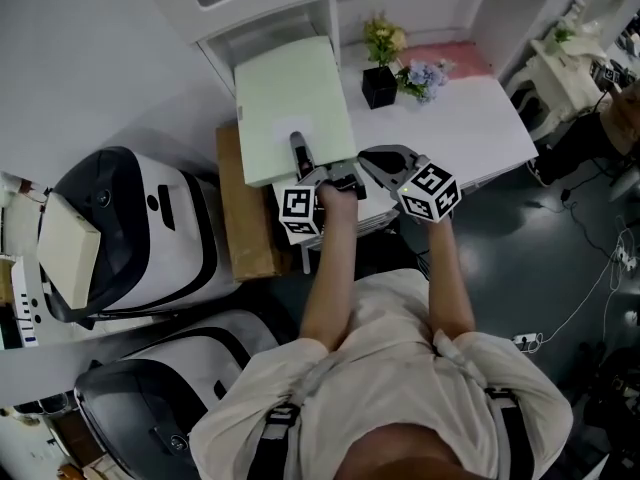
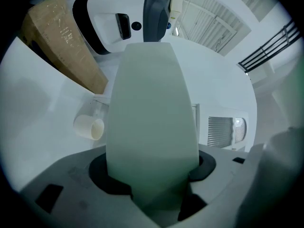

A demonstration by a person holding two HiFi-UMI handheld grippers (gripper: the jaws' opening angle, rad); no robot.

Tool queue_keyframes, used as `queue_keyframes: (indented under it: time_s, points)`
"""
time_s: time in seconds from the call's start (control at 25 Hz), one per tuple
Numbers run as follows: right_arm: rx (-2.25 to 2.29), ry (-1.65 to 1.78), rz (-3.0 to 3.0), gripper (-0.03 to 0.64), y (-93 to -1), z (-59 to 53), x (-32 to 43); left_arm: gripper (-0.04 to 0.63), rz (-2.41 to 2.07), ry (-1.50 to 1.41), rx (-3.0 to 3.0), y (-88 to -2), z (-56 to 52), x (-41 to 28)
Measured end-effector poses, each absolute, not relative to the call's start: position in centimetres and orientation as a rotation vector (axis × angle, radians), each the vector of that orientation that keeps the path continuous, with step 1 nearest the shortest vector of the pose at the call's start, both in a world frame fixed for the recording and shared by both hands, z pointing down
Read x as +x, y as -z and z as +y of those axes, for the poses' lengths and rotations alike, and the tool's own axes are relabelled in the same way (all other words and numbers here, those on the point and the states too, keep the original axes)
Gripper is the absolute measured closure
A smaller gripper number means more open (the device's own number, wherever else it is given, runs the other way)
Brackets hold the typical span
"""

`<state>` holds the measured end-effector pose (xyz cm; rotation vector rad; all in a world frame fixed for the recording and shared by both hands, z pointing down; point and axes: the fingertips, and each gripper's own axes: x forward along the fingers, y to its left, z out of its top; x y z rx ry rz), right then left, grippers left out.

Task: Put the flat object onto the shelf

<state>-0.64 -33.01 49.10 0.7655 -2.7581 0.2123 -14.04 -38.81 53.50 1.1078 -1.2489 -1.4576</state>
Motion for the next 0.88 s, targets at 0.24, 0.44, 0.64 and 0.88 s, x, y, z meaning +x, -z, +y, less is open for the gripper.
queue_keyframes:
  time_s: [0.24, 0.44, 0.64, 0.88]
  points:
    - [0.823, -0.231, -2.743, 0.548, -49.6, -35.3, 0.2, 0.328, -1.266, 1.398, 1.144, -53.4, -40.5, -13.4]
    - [0.833, -0.234, -2.734, 0.548, -49.8, -37.0, 0.3, 0.328, -1.263, 1.368, 1.167, -53.4, -42.0, -13.3]
    - [0.862, -0.232, -2.735, 0.548, -49.7, -39.1, 0.6, 0.328, -1.26, 1.37, 1.176, -53.2, -43.9, -13.2]
    - [0.872, -0.245, -2.728, 0.548, -50.1, -41.9, 0.6, 0.33, -1.263, 1.359, 1.176, -53.2, -46.1, -13.4]
